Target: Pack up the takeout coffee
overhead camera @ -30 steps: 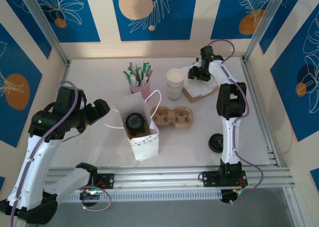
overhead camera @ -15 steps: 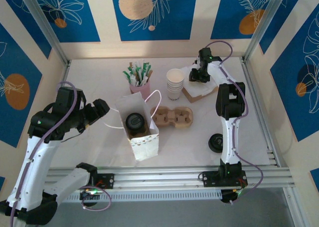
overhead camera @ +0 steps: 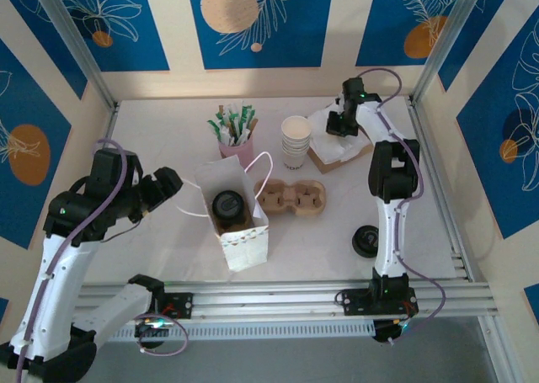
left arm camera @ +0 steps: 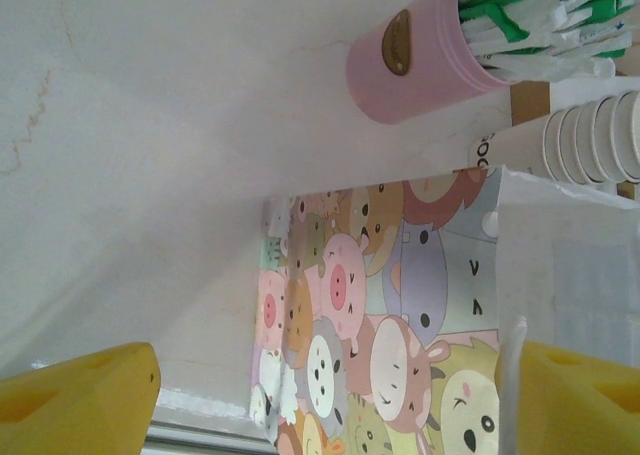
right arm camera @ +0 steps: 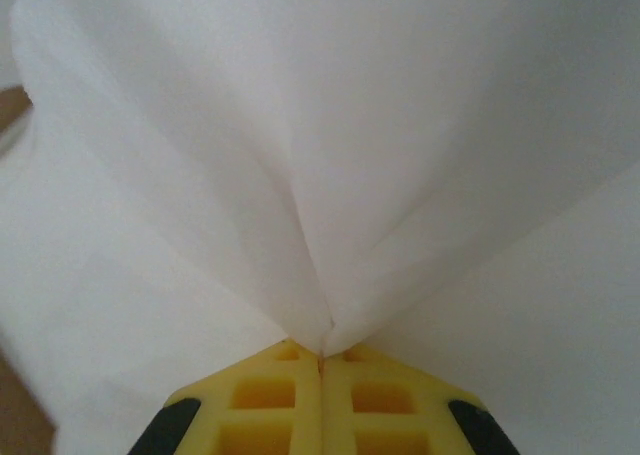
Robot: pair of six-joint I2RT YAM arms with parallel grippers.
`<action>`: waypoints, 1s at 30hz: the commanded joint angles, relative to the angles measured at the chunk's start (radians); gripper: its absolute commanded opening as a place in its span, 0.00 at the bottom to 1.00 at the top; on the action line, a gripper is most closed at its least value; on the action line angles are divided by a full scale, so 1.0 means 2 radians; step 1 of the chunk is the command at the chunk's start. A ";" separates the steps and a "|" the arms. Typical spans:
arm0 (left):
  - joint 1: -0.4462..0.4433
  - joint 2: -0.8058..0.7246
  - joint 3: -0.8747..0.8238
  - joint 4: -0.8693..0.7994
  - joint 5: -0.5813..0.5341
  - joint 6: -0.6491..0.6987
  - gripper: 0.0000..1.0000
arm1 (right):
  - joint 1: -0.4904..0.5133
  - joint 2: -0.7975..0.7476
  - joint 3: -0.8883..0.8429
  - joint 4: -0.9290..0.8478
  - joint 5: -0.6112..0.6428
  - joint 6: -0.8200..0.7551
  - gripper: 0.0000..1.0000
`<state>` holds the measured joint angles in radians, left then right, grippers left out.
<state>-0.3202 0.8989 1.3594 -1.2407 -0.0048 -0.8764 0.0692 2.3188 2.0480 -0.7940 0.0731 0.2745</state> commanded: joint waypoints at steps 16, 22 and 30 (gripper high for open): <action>-0.003 -0.017 0.019 0.108 -0.055 0.045 0.88 | -0.052 -0.339 -0.155 0.029 -0.050 0.090 0.00; -0.003 -0.022 0.042 0.105 -0.061 0.057 0.90 | -0.043 -0.437 -0.174 -0.018 -0.061 0.135 0.00; -0.003 -0.010 0.041 0.129 -0.013 0.054 0.89 | 0.037 -0.585 -0.212 -0.049 -0.005 0.207 0.00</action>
<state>-0.3206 0.8684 1.4193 -1.0065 -0.0883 -0.7826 0.1097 1.2236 1.6409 -0.8375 0.0151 0.6037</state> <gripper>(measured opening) 0.889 0.066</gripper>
